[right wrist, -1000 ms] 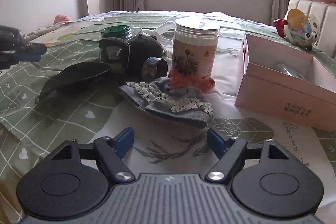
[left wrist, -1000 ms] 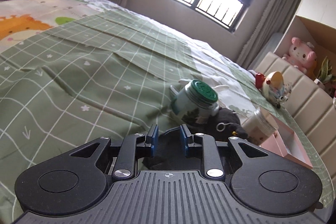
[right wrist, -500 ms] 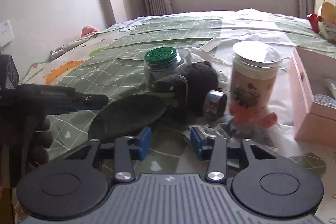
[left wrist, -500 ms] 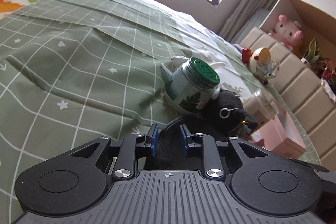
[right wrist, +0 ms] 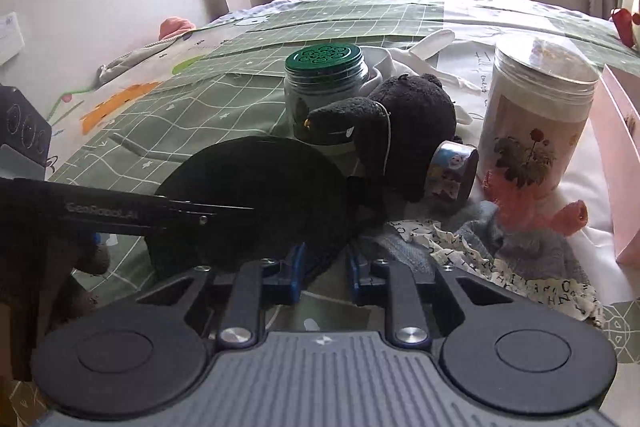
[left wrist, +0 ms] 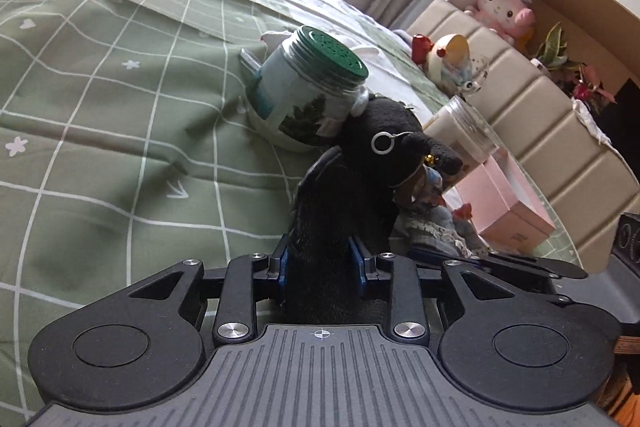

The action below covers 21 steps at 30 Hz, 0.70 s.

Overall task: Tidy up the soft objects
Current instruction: 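Grasp the black plush item with the left tool while the right tool grasps the grey knit hat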

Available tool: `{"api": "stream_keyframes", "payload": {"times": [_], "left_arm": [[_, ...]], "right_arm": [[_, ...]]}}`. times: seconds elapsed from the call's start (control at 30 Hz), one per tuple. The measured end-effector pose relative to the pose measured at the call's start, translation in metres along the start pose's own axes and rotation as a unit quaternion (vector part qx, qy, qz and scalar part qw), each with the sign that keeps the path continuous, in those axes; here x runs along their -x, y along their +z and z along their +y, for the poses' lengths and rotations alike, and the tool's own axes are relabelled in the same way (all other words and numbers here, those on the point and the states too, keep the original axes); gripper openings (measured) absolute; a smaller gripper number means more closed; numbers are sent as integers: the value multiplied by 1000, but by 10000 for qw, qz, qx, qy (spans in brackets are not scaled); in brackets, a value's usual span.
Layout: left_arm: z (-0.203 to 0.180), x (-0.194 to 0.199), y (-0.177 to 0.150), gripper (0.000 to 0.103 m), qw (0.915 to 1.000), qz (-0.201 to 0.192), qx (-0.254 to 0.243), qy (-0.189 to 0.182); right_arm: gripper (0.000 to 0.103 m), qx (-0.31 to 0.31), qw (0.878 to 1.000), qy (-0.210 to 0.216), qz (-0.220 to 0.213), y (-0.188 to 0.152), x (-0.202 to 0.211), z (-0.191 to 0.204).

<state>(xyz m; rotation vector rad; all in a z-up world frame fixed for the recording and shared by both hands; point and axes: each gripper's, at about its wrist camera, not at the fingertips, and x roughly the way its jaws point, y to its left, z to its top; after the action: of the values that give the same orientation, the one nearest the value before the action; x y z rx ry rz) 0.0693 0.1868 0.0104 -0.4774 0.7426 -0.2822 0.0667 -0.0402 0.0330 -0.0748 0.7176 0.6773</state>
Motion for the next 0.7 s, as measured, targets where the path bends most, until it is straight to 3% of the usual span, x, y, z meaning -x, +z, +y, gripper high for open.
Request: {"api": "stream_keyframes", "payload": {"times": [0.07,0.13,0.17,0.2,0.3,0.53,0.63,0.7], "left_arm": [[-8,4,-2,31,9999,-79,-90,114],[-14,9,-7,30,9995,-98,-59,284],[-17,11,-9,30,9993,-98,-12,354],[-19,14,-11,29,9991,-116,35,402],[-25,22,-17,27,9984,-223,136,495],[-44,45,-22,23,9953,-607,-85,755],[-47,47,-23,23,9946,-571,-89,863],[-51,48,-25,23,9931,-572,-208,998]], "right_arm": [[24,351,9990,-100,-248,-7,26,-2],[41,674,9963,-282,-455,-17,50,-6],[59,779,9945,-419,-566,-22,60,-10],[68,848,9925,-582,-660,-26,68,-14],[68,900,9897,-891,-662,-31,76,-28],[68,857,9906,-990,-395,-13,44,-36],[68,-241,9938,-1024,-364,7,41,-60],[68,-974,9922,-731,-285,11,45,-80]]}}
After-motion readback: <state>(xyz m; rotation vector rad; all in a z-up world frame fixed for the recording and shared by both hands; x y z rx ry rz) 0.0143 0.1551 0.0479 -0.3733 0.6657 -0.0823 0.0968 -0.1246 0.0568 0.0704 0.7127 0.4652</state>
